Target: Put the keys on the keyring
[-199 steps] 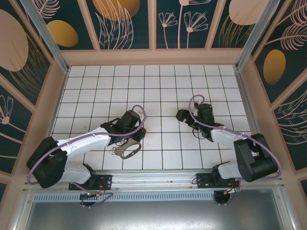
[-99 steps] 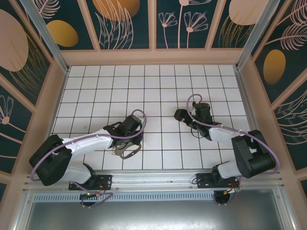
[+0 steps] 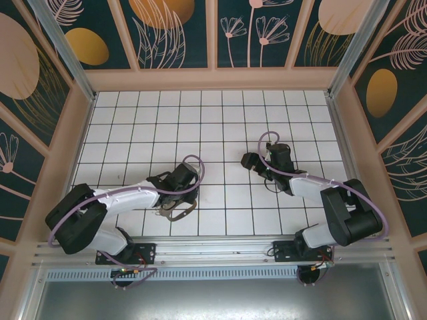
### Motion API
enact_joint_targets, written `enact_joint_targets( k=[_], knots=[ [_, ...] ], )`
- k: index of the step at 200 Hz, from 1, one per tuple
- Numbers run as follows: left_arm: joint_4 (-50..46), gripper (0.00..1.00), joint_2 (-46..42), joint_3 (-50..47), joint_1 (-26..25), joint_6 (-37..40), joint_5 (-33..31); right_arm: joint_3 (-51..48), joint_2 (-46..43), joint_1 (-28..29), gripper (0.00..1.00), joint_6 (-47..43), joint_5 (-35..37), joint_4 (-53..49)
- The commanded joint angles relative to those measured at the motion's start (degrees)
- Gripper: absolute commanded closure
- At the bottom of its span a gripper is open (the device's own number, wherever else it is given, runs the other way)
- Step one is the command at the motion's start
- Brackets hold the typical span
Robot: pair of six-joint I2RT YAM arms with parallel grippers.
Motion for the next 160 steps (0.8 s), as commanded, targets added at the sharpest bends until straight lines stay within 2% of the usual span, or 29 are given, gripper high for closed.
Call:
enact_joint_targets(
  k=[1,67,90,109,137,160],
  knots=[
    [1.0,0.87,1.3,0.1,-0.4,-0.7,-2.6,1.4,0.5,0.7,0.14,0.8,0.5,0.8],
    [-0.3,0.89,-0.5,0.9,-0.4,-2.6,-10.3,1.4,0.0,0.8,0.14,0.7,0.7,0.5],
    [-0.7,0.86,-2.3,1.3,-0.3,-3.2,-11.4,1.3,0.0,0.9,0.14,0.8,0.5,0.6],
    [-0.6,0.82,-4.5,1.5,-0.3,-3.5,-9.8,1.3,-0.1,1.0,0.14,0.7,0.5,0.6],
    [-0.2,0.76,-7.7,1.9,-0.3,-2.8,-4.5,1.2,-0.1,1.2,0.14,0.8,0.5,0.6],
    [-1.5,0.75,-7.7,2.9,-0.4,-0.7,1.4,1.2,0.0,1.3,0.14,0.8,0.5,0.7]
  ],
)
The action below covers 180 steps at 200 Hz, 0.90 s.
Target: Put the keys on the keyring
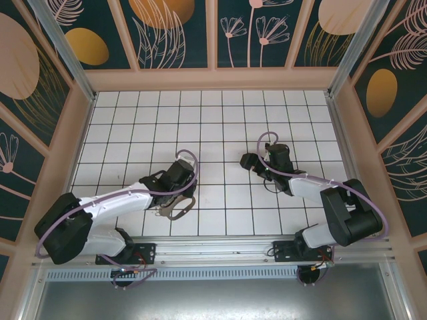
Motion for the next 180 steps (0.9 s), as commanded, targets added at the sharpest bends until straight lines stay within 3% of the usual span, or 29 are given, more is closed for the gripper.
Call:
enact_joint_targets(
  k=[1,38,77,180],
  knots=[
    [-1.4,0.75,-0.7,2.1,-0.4,2.1,6.8,1.3,0.0,0.6,0.14,0.8,0.4,0.7],
    [-3.9,0.78,1.9,2.8,-0.4,3.4,12.4,1.4,0.1,0.8,0.14,0.7,0.5,0.4],
    [-4.5,0.8,2.3,2.1,-0.3,1.6,7.1,1.5,0.3,1.1,0.14,0.8,0.5,0.4],
    [-2.2,0.82,7.6,1.6,-0.3,2.4,4.1,2.1,1.1,1.6,0.14,0.6,0.8,0.3]
  ],
)
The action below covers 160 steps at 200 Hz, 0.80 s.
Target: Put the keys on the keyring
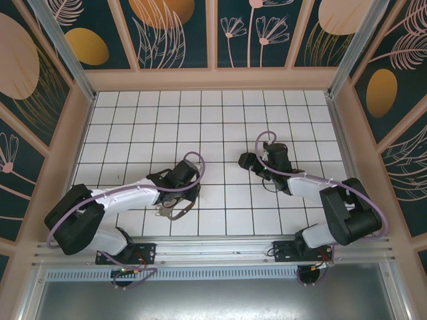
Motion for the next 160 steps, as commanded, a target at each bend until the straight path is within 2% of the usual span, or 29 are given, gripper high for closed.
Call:
enact_joint_targets(
  k=[1,74,160],
  knots=[
    [0.4,0.82,1.2,-0.3,-0.3,0.4,-2.2,1.3,0.5,0.6,0.14,0.6,0.6,0.3],
    [1.6,0.74,1.5,-1.1,-0.3,0.0,-5.7,1.4,1.2,0.6,0.14,0.5,0.4,0.7],
    [3.8,0.74,4.1,-2.1,-0.4,0.3,-5.4,1.7,1.2,0.7,0.14,0.4,0.5,0.5]
  ],
)
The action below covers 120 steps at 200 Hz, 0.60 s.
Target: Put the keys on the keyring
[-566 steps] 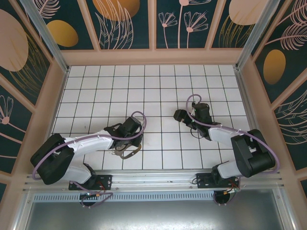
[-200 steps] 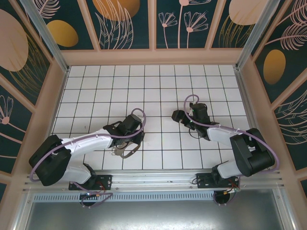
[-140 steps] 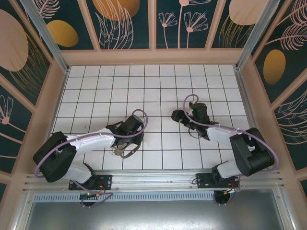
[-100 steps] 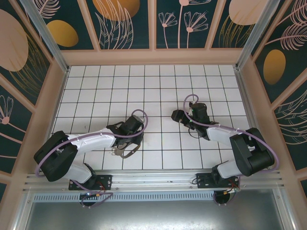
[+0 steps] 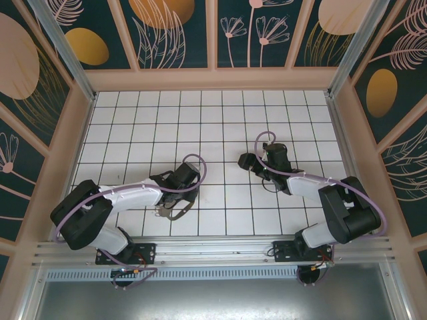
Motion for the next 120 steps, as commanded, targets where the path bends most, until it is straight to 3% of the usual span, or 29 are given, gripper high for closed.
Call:
enact_joint_targets(
  k=[1,120],
  knots=[
    [1.2,0.74,1.1,-0.7,-0.3,0.4,-0.9,1.5,0.4,0.7,0.14,0.4,0.5,0.4],
    [0.1,0.75,2.4,0.2,-0.3,-0.3,-6.0,1.4,0.4,0.7,0.14,0.4,0.4,0.6]
  ],
)
